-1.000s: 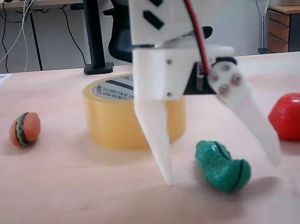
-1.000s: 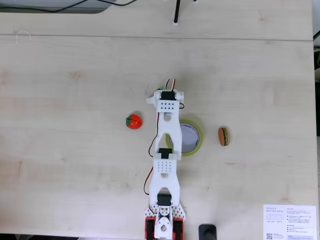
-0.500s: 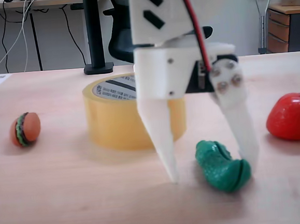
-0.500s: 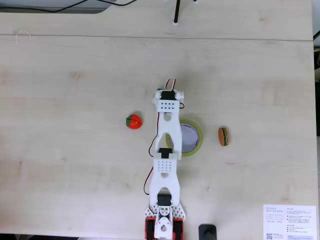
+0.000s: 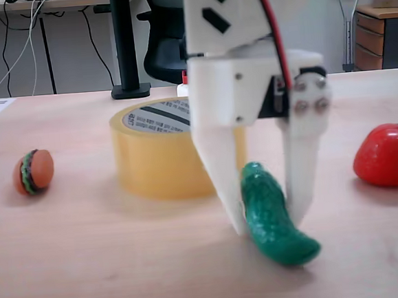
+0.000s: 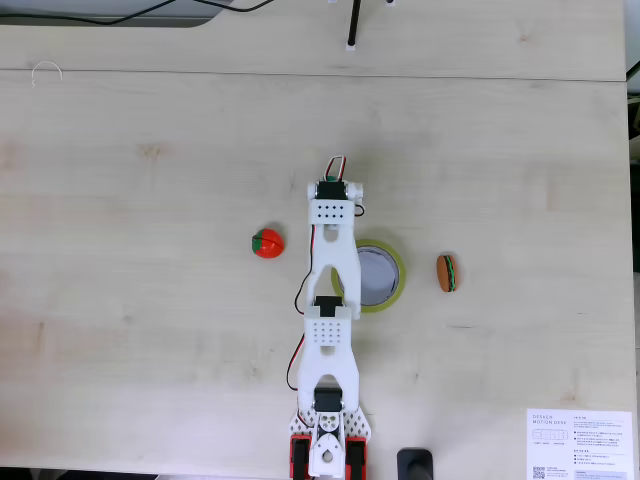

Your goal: Grasp a cucumber and put it in the hole.

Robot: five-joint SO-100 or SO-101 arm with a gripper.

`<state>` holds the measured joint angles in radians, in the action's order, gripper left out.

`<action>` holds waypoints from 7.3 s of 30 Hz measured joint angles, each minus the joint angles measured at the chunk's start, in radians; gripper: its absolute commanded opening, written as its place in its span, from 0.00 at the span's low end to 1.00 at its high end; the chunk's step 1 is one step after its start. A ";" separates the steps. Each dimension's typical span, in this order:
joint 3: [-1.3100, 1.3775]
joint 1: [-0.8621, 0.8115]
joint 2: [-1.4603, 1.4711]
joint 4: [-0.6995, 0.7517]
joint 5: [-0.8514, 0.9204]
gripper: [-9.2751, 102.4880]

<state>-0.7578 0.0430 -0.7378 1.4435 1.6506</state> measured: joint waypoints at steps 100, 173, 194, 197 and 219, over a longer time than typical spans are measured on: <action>-0.950 -0.222 -1.040 0.100 0.000 0.12; -1.856 -0.256 -2.056 -0.094 0.006 0.33; -2.238 -0.256 -2.306 -0.337 0.006 0.30; -2.273 -0.256 -2.347 -0.337 0.008 0.31; -2.361 -0.256 -2.445 -0.310 0.008 0.26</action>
<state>-3.1186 -0.2132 -3.1830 1.1336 1.6582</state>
